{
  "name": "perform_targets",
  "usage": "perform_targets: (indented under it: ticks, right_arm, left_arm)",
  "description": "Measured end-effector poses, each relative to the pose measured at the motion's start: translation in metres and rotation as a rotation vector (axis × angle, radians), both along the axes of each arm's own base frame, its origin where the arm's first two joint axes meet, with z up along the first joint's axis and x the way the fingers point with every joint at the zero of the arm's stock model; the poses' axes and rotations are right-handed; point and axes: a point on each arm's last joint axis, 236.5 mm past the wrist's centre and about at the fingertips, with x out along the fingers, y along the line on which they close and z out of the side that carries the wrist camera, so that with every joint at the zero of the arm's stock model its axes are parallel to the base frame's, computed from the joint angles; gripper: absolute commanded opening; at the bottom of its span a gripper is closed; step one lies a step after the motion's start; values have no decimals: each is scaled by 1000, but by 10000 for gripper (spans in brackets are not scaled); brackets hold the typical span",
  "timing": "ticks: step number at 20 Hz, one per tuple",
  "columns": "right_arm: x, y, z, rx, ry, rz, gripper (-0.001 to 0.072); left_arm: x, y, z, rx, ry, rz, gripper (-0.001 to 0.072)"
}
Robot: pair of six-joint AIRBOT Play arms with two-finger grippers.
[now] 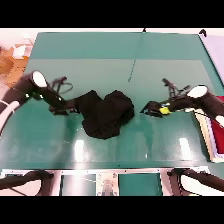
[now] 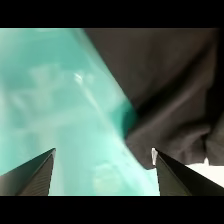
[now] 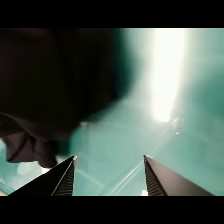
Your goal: Fold the shirts.
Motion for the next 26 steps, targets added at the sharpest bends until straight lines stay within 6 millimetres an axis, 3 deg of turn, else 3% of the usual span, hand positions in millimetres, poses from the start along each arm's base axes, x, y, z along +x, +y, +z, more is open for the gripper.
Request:
perform_targets:
  ticks: [6, 7, 8, 9, 10, 13, 16, 18, 21, 24, 26]
  right_arm:
    - [26, 60, -10, 35, -41, 117, 472]
    - [31, 66, -9, 41, -46, 124, 330]
    - [34, 70, -8, 46, -51, 128, 251]
    - [37, 74, -7, 51, -54, 133, 130]
    - [40, 75, -7, 53, -58, 136, 12]
    - [45, 77, -3, 63, -63, 140, 10]
    - [57, 69, 14, 78, -81, 138, 9]
    - [71, 60, 40, 96, -113, 136, 9]
    - [99, 38, 116, 116, -241, 128, 9]
    - [117, 11, 228, 105, -476, 98, 9]
    - [109, -3, 319, 87, -683, 77, 10]
  left_arm:
    - [-21, -44, -31, -231, 28, 82, 714]
    - [-25, -49, -33, -256, 41, 91, 712]
    - [-28, -56, -35, -282, 51, 97, 567]
    - [-32, -62, -38, -302, 60, 98, 260]
    - [-35, -64, -44, -298, 55, 84, 29]
    - [-32, -76, -41, -338, 24, 65, 24]
    - [-11, -77, -16, -372, -51, 54, 24]
    - [9, -74, 19, -389, -141, 34, 24]
    - [41, -65, 105, -407, -338, 4, 24]
    - [62, -56, 237, -431, -639, -18, 24]
    - [53, -53, 340, -453, -870, -46, 24]
